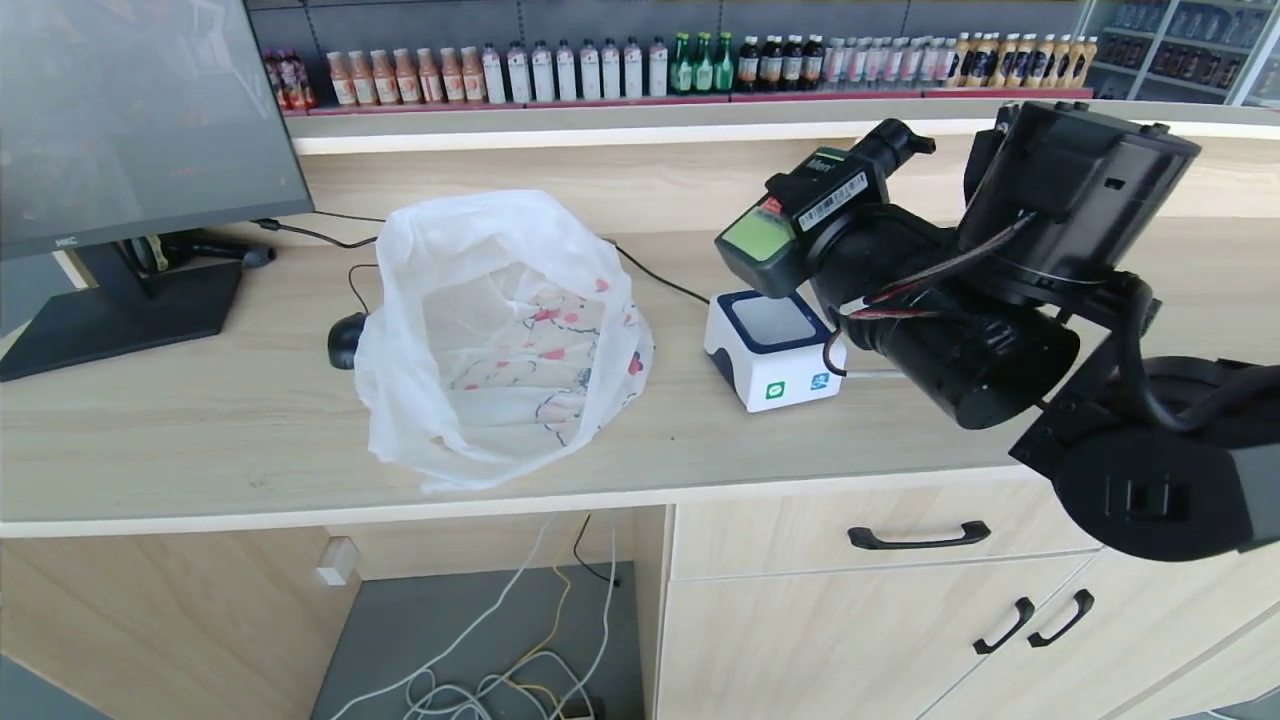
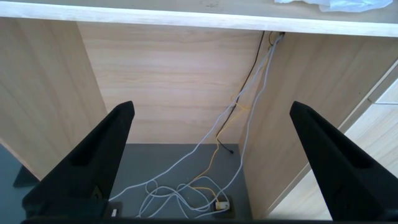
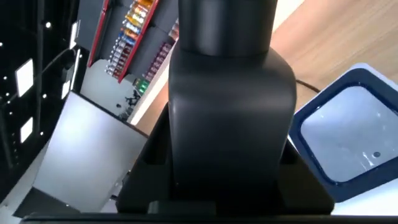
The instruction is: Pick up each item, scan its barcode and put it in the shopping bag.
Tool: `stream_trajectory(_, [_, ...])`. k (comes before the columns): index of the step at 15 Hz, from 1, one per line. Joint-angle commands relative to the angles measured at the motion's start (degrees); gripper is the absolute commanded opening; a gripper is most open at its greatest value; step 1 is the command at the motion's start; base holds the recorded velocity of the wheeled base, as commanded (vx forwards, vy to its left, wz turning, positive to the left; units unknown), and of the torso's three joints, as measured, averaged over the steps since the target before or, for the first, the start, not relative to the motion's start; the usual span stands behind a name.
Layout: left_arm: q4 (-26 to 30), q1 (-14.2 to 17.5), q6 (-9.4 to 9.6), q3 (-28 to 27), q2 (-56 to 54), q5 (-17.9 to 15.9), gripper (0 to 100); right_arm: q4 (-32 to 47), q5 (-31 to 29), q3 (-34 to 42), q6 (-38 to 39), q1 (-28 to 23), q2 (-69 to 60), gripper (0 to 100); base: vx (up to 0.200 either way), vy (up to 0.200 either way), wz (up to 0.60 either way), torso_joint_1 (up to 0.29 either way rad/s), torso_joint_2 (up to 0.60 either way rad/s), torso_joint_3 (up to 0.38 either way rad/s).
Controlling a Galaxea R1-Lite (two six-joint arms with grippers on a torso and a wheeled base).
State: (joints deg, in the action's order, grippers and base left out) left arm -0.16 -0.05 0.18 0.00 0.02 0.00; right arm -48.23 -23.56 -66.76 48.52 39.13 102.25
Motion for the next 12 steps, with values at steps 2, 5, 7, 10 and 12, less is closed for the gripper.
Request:
stream_trajectory(2, [-0.02, 0.05, -0.01, 0.0, -0.02, 0.0, 100, 1.47, 0.62, -0.13, 3.78, -3.98, 1.28, 0, 0.0, 0.0, 0.0, 0.0, 0.0, 0.0])
stream_trajectory(5, [-0.02, 0.05, -0.01, 0.0, -0.02, 0.0, 100, 1.47, 0.62, 0.57, 4.83, -4.42, 1.98, 0, 0.0, 0.0, 0.0, 0.0, 0.0, 0.0])
stream_trajectory(7, [-0.02, 0.05, -0.01, 0.0, -0.02, 0.0, 100, 1.56, 0.62, 0.57, 4.83, -4.42, 2.34, 0, 0.0, 0.0, 0.0, 0.0, 0.0, 0.0])
stream_trajectory(10, [-0.02, 0.05, -0.01, 0.0, -0.02, 0.0, 100, 1.56, 0.62, 0.66, 4.83, -4.33, 2.69, 0, 0.0, 0.0, 0.0, 0.0, 0.0, 0.0])
stream_trajectory(12, [-0.02, 0.05, -0.01, 0.0, -0.02, 0.0, 100, 1.56, 0.62, 0.49, 4.83, -4.33, 3.65, 0, 0.0, 0.0, 0.0, 0.0, 0.0, 0.0])
